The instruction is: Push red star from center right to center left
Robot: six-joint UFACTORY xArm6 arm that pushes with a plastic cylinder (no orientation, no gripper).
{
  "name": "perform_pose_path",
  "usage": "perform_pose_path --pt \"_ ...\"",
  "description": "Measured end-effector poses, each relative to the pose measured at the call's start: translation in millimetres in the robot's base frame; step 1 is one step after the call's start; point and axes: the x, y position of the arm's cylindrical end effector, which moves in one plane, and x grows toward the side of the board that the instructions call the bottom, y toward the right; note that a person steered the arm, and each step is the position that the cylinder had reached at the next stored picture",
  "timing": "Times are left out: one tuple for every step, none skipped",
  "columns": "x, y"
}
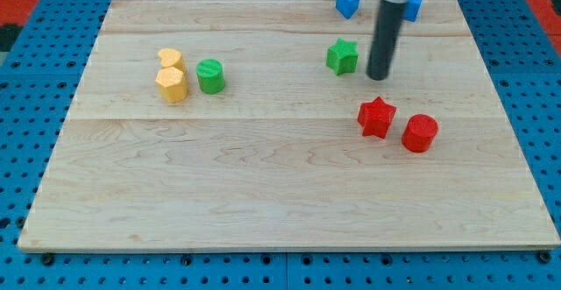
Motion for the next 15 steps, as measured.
perform_pose_path --pt "53.1 -5.6" --pt "83.9 -75.2" --pt "101.9 -162.2" --pt "83.4 -146.4" --pt "78.8 -93.7" --pt "140.2 -76.6" --pt "162.5 -190.4" --pt "161.3 -195.9" --pt "172.3 -105.7" --pt "138.7 -79.6" --pt "130.2 -149.4" --pt "150.2 -271.6" --pt "155.3 -221.1" --pt "123.2 -177.5" --pt "102.3 -287.7"
